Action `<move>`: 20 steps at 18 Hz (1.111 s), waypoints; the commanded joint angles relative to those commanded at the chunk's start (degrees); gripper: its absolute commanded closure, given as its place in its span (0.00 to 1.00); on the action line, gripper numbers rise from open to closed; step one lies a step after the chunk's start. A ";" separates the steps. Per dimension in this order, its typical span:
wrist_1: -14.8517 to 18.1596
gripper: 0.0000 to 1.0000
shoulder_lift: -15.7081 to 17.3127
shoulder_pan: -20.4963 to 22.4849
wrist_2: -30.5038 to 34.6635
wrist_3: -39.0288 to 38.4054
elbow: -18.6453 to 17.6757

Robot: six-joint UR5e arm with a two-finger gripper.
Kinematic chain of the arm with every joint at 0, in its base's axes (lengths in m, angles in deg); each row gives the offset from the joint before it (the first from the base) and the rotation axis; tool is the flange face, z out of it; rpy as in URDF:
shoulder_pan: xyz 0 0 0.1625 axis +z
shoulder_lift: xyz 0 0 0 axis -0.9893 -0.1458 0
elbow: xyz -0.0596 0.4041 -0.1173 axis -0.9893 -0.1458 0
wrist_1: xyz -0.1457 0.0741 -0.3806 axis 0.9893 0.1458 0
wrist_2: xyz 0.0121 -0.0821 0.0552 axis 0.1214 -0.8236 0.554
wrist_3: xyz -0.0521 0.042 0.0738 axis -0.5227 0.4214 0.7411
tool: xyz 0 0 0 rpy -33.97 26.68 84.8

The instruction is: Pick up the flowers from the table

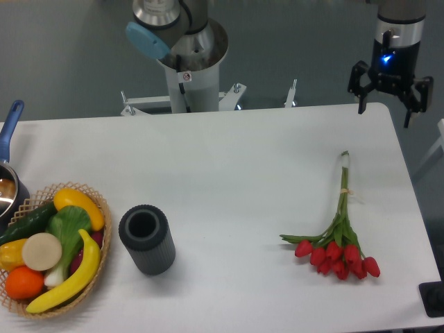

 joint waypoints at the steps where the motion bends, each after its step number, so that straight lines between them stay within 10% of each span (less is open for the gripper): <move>1: -0.09 0.00 0.00 0.17 -0.09 0.09 0.09; 20: -0.09 0.00 -1.05 0.88 -3.60 -11.16 -1.05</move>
